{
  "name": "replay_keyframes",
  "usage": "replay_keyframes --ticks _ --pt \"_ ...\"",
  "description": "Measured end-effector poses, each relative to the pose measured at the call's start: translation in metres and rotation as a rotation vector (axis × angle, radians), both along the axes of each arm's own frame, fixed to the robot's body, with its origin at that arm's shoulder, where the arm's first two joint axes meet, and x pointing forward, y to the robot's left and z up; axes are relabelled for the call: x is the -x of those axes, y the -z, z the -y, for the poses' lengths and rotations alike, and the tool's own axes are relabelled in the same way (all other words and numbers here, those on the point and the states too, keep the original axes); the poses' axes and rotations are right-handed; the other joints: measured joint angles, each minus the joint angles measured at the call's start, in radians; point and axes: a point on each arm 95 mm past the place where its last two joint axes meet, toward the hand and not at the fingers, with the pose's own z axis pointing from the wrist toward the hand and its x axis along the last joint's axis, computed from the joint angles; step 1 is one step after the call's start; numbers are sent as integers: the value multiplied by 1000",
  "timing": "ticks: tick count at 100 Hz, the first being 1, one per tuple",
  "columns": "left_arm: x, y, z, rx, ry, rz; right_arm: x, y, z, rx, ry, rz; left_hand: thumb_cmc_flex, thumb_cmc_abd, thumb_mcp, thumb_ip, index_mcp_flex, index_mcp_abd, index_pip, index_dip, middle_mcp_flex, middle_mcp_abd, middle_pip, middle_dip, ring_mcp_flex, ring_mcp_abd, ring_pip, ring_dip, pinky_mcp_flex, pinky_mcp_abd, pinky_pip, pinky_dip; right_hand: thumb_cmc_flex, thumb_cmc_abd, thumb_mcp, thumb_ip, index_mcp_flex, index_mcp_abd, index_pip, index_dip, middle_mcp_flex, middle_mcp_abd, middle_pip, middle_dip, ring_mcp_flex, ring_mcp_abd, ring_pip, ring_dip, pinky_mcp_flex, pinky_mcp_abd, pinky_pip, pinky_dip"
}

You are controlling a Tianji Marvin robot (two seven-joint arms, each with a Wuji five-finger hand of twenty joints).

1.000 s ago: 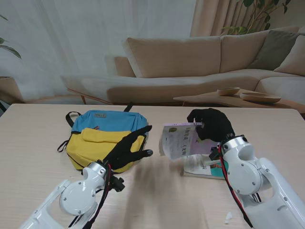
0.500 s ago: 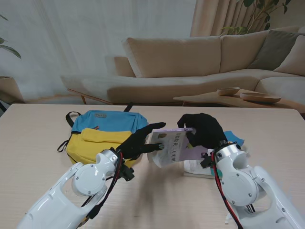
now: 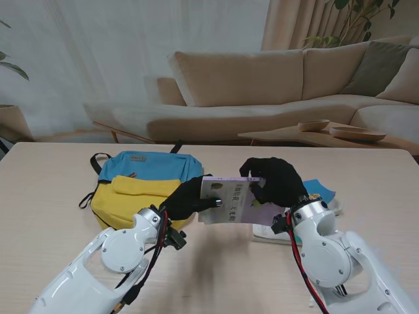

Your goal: Pack books into the school bag then zip close the school bag

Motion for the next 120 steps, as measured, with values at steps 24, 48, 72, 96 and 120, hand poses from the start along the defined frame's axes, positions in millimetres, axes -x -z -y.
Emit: replay_keyframes --ticks 24,48,72,96,120 --pt "5 -2 -8 21 -35 18 4 -1 6 -16 -58 -22 -7 -1 0 0 41 18 -102 202 -1 23 132 109 58 12 209 139 96 31 97 180 -169 238 -21 144 -183 27 -128 -303 -179 0 -160 -234 -139 -65 -368 10 -103 9 -138 -62" --pt "13 -2 -24 35 -95 48 6 -4 18 -45 -78 -16 -17 -1 -1 0 42 18 -109 249 -2 30 180 134 80 11 258 170 117 34 120 230 -351 338 -227 186 -447 90 -338 -456 -510 -1 -316 -367 -355 -109 -661 -106 -227 -1 -288 -148" --pt "23 -7 -41 66 -182 111 5 0 34 -72 -68 -45 -26 -1 -1 0 42 18 -109 265 -2 31 212 134 84 10 293 178 121 40 134 245 -367 364 -432 161 -633 126 -355 -475 -694 -13 -328 -383 -467 -131 -759 -142 -279 -23 -325 -169" --pt "34 -12 -50 90 -219 147 5 19 44 -163 -43 -106 -28 -1 -1 0 42 18 -109 274 -2 36 224 134 84 9 305 180 123 41 134 254 -367 395 -563 163 -699 163 -387 -482 -746 -16 -331 -403 -477 -138 -779 -154 -291 -42 -338 -177" --pt "40 -18 -51 133 -223 161 7 40 47 -357 -62 -209 -28 -1 -1 0 42 19 -109 284 -2 41 231 135 84 9 307 180 124 42 134 254 -366 395 -582 161 -698 186 -371 -472 -746 -16 -304 -403 -477 -138 -779 -154 -290 -56 -349 -178"
